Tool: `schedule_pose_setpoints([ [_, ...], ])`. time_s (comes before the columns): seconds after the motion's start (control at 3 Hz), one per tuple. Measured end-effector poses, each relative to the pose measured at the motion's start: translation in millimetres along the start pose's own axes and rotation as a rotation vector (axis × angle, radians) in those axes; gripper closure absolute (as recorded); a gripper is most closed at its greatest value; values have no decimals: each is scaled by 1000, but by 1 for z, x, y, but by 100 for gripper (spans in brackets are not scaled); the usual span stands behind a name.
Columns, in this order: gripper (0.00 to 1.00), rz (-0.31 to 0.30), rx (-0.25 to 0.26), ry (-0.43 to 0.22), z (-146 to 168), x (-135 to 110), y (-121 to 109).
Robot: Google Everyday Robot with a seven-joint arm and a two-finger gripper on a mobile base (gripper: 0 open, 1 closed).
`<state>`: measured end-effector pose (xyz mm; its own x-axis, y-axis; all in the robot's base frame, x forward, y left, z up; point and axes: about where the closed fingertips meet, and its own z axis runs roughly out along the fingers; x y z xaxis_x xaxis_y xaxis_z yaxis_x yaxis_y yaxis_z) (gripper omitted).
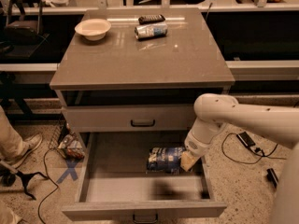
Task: Place blue chip bag into middle drawer
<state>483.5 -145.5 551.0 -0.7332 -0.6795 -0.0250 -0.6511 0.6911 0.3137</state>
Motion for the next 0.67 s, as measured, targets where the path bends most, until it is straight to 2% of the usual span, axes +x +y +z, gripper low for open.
schedule_pose_setpoints([
  [0.33, 86, 80, -28, -15, 37, -7, -14],
  [0.67, 63, 120, -50, -65, 56, -25, -18],
])
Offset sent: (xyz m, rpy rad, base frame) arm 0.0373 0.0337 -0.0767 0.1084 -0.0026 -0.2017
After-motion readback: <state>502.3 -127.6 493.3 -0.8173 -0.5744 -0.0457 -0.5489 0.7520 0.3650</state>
